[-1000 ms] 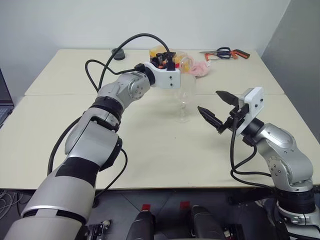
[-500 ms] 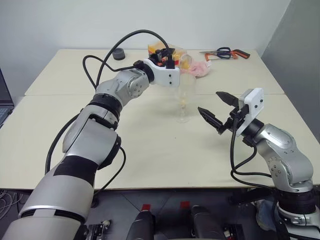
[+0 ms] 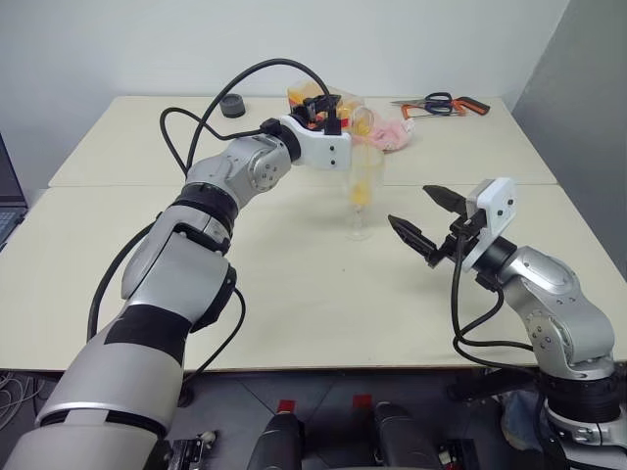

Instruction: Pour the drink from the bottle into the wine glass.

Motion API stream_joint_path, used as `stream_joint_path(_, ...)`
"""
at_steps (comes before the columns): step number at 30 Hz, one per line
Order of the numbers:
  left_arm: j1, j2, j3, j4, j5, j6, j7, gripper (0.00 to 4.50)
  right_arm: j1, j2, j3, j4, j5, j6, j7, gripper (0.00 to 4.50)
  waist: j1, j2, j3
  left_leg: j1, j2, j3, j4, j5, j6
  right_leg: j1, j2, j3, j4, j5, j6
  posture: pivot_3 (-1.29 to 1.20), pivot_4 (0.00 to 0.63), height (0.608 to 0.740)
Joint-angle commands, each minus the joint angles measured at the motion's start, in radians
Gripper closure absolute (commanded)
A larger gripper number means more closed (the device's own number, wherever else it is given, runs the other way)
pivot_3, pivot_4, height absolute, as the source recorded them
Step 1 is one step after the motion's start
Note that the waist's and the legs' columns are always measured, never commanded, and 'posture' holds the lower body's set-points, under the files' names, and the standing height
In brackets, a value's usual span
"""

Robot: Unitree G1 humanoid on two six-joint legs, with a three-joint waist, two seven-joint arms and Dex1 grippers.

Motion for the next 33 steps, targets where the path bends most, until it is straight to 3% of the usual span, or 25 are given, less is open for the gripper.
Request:
stream_joint_path(1, -0.052, 0.015, 0.006, -0.02, -0.004, -0.012, 0.03, 2.85, -0.001, -0.012, -0.013, -0.049, 0.016, -0.005, 0.007, 0.0, 0.0, 0.0, 0.0, 0.0, 0.0, 0.0, 0.0, 0.0, 0.0, 0.0, 0.0, 0.0, 0.0, 0.0, 0.0, 0.0, 0.15, 0.74)
stream_joint_path(33, -0.066, 0.02, -0.003, -0.017, 0.013, -0.025, 0.046, 2.85, 0.026, -0.002, -0.015, -0.043, 0.008, -0.034, 0.004, 0.0, 0.0, 0.0, 0.0, 0.0, 0.0, 0.0, 0.0, 0.0, 0.0, 0.0, 0.0, 0.0, 0.0, 0.0, 0.0, 0.0, 0.15, 0.74)
